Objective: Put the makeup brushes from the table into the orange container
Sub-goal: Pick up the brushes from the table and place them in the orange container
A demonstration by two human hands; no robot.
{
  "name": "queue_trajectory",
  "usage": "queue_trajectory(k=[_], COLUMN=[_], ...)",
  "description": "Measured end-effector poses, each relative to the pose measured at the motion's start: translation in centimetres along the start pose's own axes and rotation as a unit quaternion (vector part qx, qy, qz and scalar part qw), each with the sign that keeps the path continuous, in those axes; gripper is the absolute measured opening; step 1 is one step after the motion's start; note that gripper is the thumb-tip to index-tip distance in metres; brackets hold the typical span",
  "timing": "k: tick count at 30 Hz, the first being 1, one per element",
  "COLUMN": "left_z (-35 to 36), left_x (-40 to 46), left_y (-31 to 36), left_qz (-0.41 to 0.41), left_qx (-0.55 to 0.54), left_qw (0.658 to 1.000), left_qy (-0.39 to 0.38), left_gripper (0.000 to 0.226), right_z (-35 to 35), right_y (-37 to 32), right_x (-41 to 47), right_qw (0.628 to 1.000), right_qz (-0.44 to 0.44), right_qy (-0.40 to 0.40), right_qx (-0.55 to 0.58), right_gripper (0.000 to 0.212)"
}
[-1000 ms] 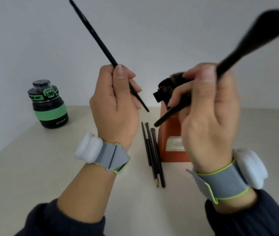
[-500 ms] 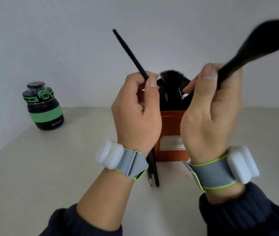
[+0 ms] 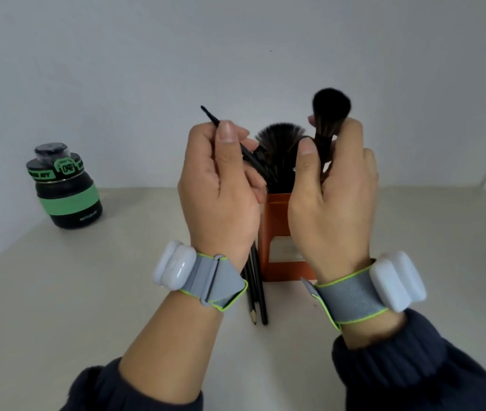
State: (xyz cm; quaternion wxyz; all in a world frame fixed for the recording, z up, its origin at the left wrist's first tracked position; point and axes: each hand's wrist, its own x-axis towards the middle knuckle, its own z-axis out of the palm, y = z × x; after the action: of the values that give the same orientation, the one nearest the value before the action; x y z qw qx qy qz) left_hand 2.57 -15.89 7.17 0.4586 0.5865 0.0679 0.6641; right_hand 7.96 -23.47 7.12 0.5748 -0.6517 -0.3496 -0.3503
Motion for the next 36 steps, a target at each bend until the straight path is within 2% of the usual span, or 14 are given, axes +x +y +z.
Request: queue_trajectory(k=[2, 5, 8, 12, 14, 17, 19, 21, 23, 25, 28, 30, 33, 36], left_z=[0.0, -0.1, -0.1, -0.3, -0.2, -0.2, -0.3, -0.4, -0.6, -0.7, -1.3, -2.2, -3.8, -5.2], left_x=[-0.1, -0.2, -0.1, 0.0, -0.2, -0.4, -0.3, -0.4, -0.4, -0.4, 0.3, 0.9, 1.3, 0.8], left_y=[-0.2, -0.3, -0.2, -0.4, -0.5, -0.9, -1.3, -1.5, -1.5, -1.6, -2.4, -3.7, -5.9, -7.5], left_qz=[0.02, 0.052, 0.022, -0.019, -0.002, 0.035, 0.029, 0.019, 0.014, -0.005, -0.059, -0.102, -0.149, -0.143], left_qx=[0.057, 0.116, 0.083, 0.055, 0.082, 0.132, 0.148, 0.147, 0.141, 0.101, -0.001, 0.009, 0.159, 0.339], left_qw=[0.998, 0.992, 0.996, 0.998, 0.996, 0.99, 0.988, 0.988, 0.989, 0.994, 0.998, 0.995, 0.971, 0.889], left_qy=[-0.003, -0.023, -0.028, -0.011, -0.019, -0.04, -0.043, -0.048, -0.051, -0.045, -0.008, -0.003, -0.095, -0.272], left_gripper=[0.019, 0.009, 0.027, 0.015, 0.015, 0.016, 0.015, 0.013, 0.014, 0.012, 0.001, 0.009, 0.021, 0.022], right_z=[0.0, 0.0, -0.1, -0.1, 0.0, 0.4, 0.5, 0.4, 0.4, 0.2, -0.2, -0.4, -0.2, -0.1], right_y=[-0.1, -0.2, 0.0, -0.1, 0.1, 0.5, 0.8, 0.7, 0.4, 0.1, -0.4, -0.4, -0.6, -0.7], right_x=[0.0, 0.0, 0.0, -0.1, 0.0, 0.0, -0.1, -0.2, -0.2, -0.3, -0.3, -0.6, -1.1, -1.4], right_qw=[1.0, 1.0, 1.0, 1.0, 1.0, 0.992, 0.986, 0.986, 0.988, 0.993, 1.0, 0.997, 0.99, 0.986], right_qz=[0.006, 0.01, -0.007, 0.008, 0.016, 0.049, 0.059, 0.061, 0.06, 0.053, -0.01, -0.056, -0.065, -0.055], right_qy=[-0.005, -0.014, -0.011, -0.002, -0.01, -0.064, -0.084, -0.087, -0.078, -0.055, -0.007, 0.01, -0.004, -0.027], right_qx=[0.009, -0.001, -0.018, 0.019, -0.013, -0.1, -0.129, -0.132, -0.123, -0.09, -0.01, 0.044, 0.129, 0.155], right_gripper=[0.02, 0.03, 0.031, 0.015, 0.013, 0.022, 0.026, 0.022, 0.011, 0.016, 0.016, 0.013, 0.011, 0.012])
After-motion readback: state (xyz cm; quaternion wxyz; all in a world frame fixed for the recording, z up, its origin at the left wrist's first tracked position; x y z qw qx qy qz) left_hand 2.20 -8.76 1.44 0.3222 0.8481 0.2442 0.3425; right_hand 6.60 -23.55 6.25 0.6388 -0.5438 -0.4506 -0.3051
